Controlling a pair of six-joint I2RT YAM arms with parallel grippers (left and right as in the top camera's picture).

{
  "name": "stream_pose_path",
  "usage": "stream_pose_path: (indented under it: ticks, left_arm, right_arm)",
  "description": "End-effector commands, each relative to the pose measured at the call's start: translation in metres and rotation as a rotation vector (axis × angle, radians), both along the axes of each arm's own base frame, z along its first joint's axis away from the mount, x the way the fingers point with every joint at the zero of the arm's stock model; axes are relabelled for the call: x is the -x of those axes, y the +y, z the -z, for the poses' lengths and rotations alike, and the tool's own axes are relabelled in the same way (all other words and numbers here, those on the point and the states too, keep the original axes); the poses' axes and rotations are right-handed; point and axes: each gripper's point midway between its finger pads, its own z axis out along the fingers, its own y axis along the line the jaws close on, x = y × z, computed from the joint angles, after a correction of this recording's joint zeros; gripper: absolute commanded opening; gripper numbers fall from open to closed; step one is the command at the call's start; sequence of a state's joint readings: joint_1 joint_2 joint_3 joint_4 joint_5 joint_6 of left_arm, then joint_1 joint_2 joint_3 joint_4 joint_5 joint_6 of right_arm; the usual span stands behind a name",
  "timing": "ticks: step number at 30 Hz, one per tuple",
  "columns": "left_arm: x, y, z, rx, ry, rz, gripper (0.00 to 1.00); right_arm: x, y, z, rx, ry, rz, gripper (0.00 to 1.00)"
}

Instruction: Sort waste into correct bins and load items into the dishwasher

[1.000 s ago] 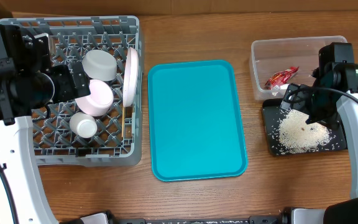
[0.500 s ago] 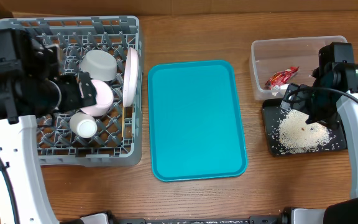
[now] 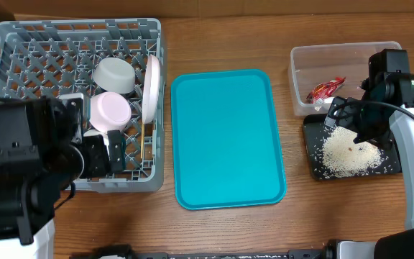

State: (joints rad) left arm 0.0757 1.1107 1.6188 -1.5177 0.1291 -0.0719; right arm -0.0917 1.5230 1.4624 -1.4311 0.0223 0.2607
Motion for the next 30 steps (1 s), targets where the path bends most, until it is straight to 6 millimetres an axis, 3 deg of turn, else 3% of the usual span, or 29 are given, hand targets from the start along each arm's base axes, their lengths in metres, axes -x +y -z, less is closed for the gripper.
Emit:
stream_pose_path:
  ticks: [1,8,30]
  left_arm:
    - [-0.001,0.000,0.012,-0.012,0.025,0.017,1.00]
    - [0.003,0.000,0.024,-0.009,0.070,0.018,1.00]
    - [0.002,-0.001,0.023,-0.004,0.066,0.021,1.00]
  right_arm:
    - [-0.002,-0.001,-0.005,-0.003,-0.024,0.006,1.00]
    - [-0.003,-0.001,-0.005,-0.003,-0.024,0.006,1.00]
    - [-0.003,-0.001,-0.005,-0.003,-0.024,0.006,1.00]
